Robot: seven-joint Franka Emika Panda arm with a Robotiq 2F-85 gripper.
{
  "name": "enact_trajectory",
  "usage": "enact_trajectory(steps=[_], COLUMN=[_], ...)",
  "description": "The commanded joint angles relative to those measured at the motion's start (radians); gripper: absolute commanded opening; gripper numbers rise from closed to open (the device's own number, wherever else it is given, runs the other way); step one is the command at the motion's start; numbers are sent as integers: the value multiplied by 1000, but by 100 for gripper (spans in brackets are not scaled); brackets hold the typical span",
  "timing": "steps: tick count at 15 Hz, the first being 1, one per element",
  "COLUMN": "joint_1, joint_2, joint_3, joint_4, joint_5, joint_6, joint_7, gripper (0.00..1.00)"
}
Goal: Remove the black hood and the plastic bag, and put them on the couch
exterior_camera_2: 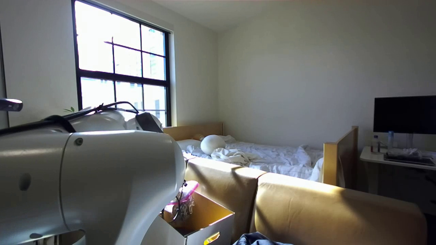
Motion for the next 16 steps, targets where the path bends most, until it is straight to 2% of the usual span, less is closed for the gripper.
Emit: enact_trajectory(steps=[1,2,5,6,10,12,13,14,16], joint_1=[144,180,258,323,436,526,457,487,457], joint_2=[-52,-48,-58,-115,-201,-233,-259,-232,-196], joint_3=[-173,-216,-273,-309,-340,-403,-418,-484,-568], joint_4=[-168,-194,-277,-358,-496,-571,-530,-532,-488], joint_5=[-28,-26,-18,-36,-21,-26,-16,-23,-51], joint_6=[24,10,-31,-48,-103,-188,-198,-257,-303], joint_7=[174,210,232,223,190,229,170,219,201], gripper=[0,0,0,0,0,0,0,0,0])
